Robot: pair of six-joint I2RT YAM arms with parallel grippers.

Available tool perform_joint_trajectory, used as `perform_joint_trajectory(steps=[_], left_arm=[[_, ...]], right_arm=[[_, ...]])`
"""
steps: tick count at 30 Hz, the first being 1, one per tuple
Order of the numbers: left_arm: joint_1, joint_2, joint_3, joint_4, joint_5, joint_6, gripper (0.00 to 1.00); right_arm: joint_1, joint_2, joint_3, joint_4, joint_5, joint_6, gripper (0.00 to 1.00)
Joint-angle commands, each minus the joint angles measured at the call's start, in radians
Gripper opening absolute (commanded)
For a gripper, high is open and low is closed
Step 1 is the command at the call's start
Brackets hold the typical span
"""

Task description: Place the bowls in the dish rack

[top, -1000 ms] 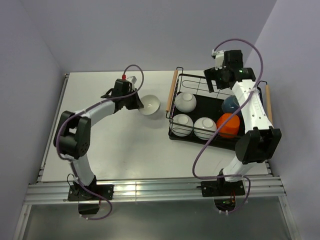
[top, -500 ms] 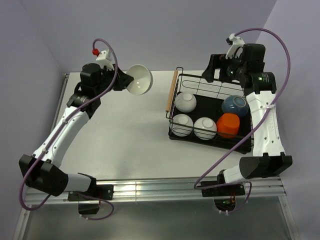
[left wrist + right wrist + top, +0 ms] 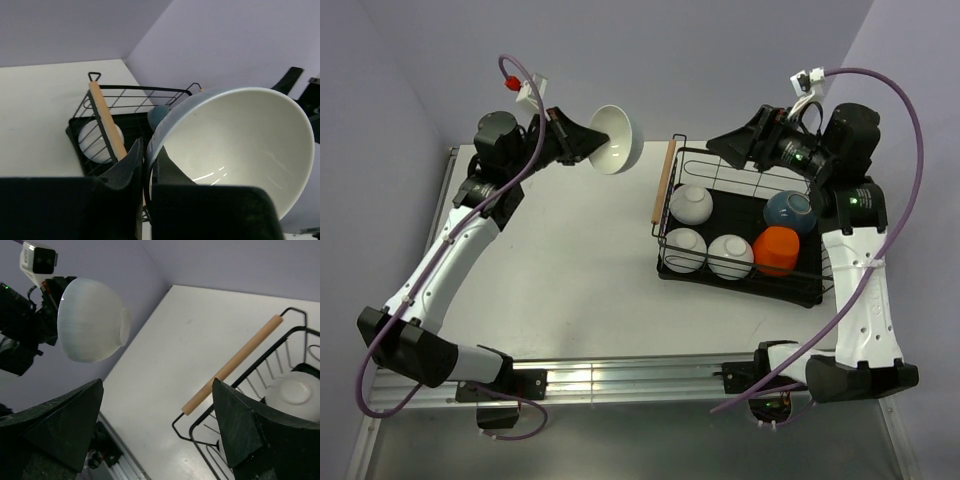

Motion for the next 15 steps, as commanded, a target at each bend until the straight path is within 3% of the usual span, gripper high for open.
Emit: perform_joint_trajectory(steps=[1,6,15], left_arm=[[-0.029,0.013,0.03,0.138,0.087,-0.117,0.0],[-0.066,0.039,-0.016,0.201,0.119,-0.179,0.0],[-0.126,0.097,-0.006,0.238,0.1,-0.218,0.0]], right_arm=[[0.037,0.001,-0.084,0.178,-0.05,0.15,0.96],[0.137,0.007,-0.124,0.25,-0.025,0.187,0.98],[0.186,0.002,-0.177,0.286,-0.049,0.253,1.0]])
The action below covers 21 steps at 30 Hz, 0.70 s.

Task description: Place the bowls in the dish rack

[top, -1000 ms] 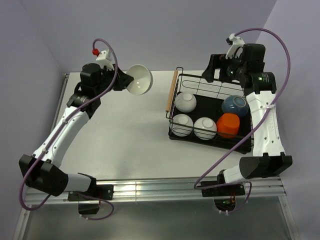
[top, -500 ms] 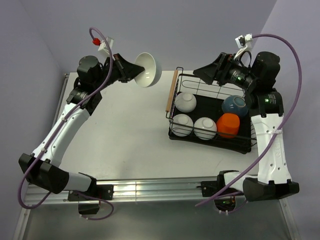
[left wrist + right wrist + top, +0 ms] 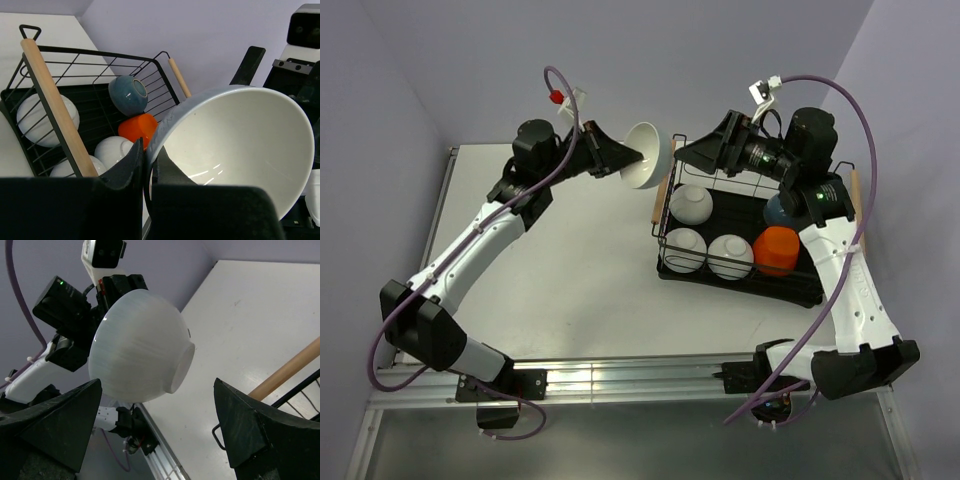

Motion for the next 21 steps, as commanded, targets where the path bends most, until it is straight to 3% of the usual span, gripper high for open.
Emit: perform_joint_trajectory(steps=[1,21], left_arm=[[-0.021,0.003,0.034,0.118,0.006,-0.052,0.0],[-0.071,0.05,0.051,0.111,-0.026,-0.035,0.0]], right_arm=[[0.025,-0.031,-0.038,0.077,-0.025,0.06,1.0],[0.077,-0.002,-0.089,0.098,0.021,0.154,1.0]])
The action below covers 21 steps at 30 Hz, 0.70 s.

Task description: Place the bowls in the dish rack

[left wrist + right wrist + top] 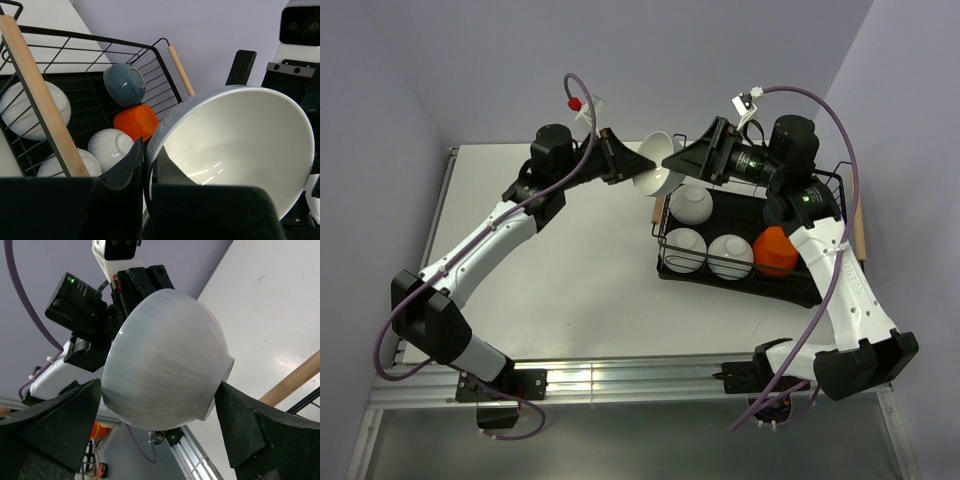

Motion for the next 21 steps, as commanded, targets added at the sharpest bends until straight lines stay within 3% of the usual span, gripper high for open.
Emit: perform_joint_trajectory(steps=[1,8,21], left_arm=[[-0.009,0.0,0.05,0.101,-0.009,-0.025,0.0],[-0.013,0.006,0.066,0.104,-0.007,-0.021,0.0],[-0.012,0.004,0.096,0.081,-0.03,0.017,0.0]], right_arm=[[0.008,0.005,-0.008,0.037,0.04,0.015,1.0],[0.009,0.017,-0.002,-0.023,0.14,-0.022,1.0],[0.017,0.008,-0.024,-0.072,0.186,-0.06,1.0]])
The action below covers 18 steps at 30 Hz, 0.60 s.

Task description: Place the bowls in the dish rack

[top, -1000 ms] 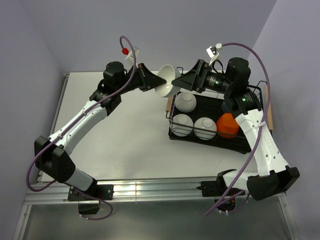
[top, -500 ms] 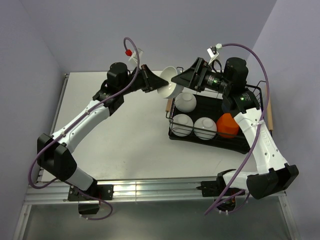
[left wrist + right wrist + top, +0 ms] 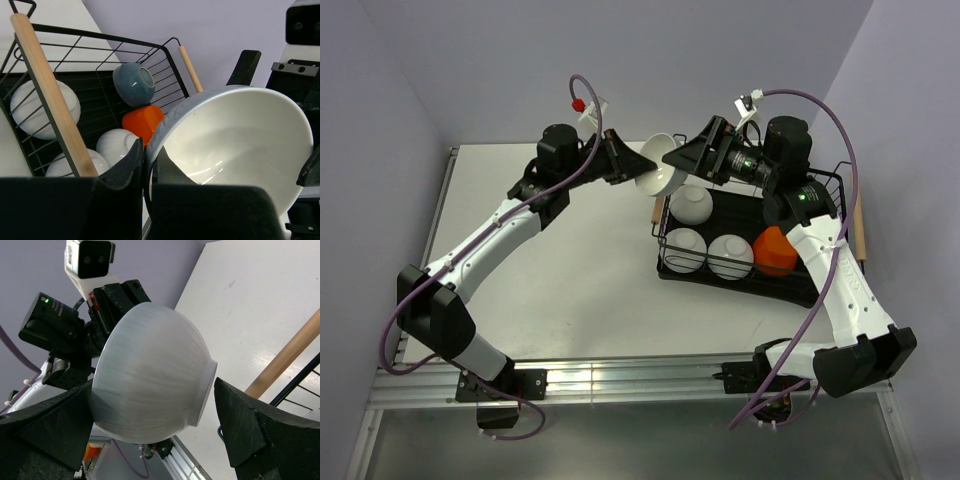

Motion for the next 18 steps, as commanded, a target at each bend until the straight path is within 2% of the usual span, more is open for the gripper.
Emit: perform_joint_trajectory(steps=[1,5,12,18], left_arm=[[-0.004,-0.03,0.095,0.074,-0.012,0.022,0.0],[-0.001,-0.03,0.124,0.039,-0.049,0.06,0.0],[-0.002,-0.022,0.139,0.015,-0.083,0.08,0.0],[-0.004,-0.019,0.139,0.015,-0.09,0.083,0.0]], right_arm=[[0.009,-0.014,-0.021,-0.045,0.051,-0.042,1.0],[0.009,-0.031,-0.026,-0.068,0.078,-0.05,1.0],[0.012,-0.031,-0.061,-0.009,-0.005,0.019,1.0],[0.019,-0.031,-0.077,0.011,-0.017,0.039,1.0]])
